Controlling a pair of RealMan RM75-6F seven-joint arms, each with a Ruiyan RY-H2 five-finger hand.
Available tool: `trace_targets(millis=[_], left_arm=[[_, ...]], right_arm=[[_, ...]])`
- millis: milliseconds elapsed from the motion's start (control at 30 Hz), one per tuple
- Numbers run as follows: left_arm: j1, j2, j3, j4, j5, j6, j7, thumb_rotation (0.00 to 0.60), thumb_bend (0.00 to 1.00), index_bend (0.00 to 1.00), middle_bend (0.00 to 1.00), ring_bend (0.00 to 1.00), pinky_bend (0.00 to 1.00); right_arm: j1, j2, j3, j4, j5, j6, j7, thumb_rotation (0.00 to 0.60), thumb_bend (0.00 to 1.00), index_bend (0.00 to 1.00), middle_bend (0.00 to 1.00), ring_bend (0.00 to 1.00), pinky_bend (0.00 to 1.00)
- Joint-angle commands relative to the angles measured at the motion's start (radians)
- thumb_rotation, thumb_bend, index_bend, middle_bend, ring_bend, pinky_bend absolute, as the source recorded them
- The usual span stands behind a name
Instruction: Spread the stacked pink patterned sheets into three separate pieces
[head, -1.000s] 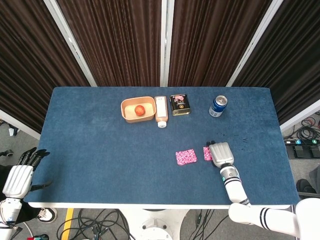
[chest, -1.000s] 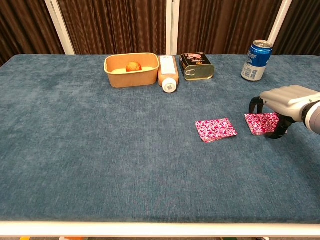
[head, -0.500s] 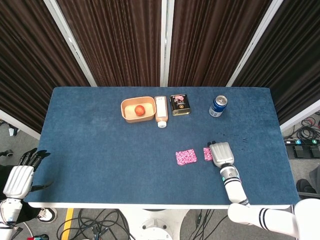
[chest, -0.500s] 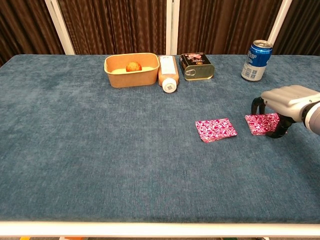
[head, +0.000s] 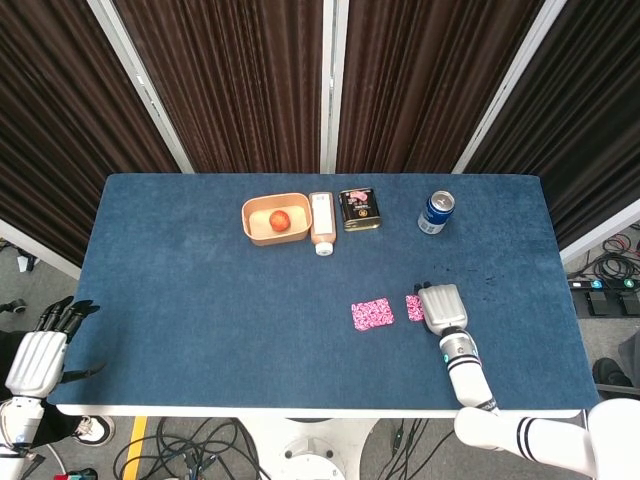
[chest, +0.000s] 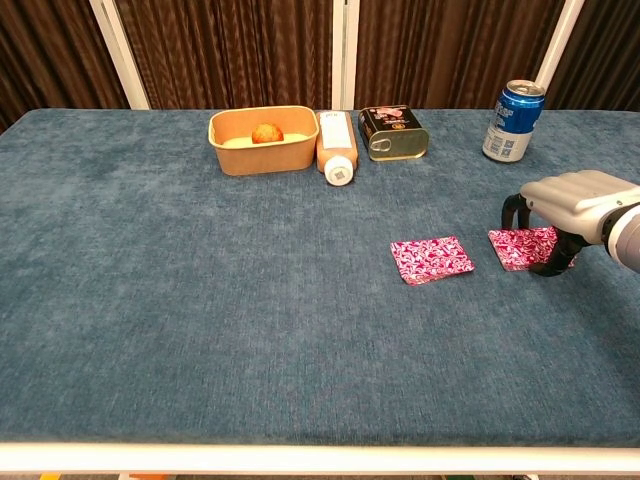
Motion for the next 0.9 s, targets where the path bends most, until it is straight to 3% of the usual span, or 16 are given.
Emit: trace_targets(millis=[33, 567, 900], left_arm=[[0.0, 0.0, 0.001, 0.001, 0.0, -0.001, 0.0, 0.6, 0.0, 0.18, 0.13, 0.04, 0.1], [-0.001, 0.004, -0.002, -0.005, -0.001, 0.0, 0.001, 0.6, 0.0, 0.18, 0.13, 0.04, 0.1], [0.002, 0.003, -0.002, 0.004, -0.006, -0.002, -0.014, 0.6, 0.0, 0.18, 0.13, 0.04, 0.1]], right_arm=[[-0.003, 0.004, 0.002, -0.004, -0.005, 0.003, 0.004, 0.6, 0.23, 0.38, 0.37, 0.63, 0.71], [0.03, 0.016, 0.056, -0.015, -0.001, -0.005, -0.008, 0.6, 0.25, 0.39, 0.37, 0.63, 0.71], [0.124, -0.074, 0.116, 0.114, 0.058, -0.061, -0.059, 0.6, 0.25, 0.39, 0.38, 0.63, 0.71]])
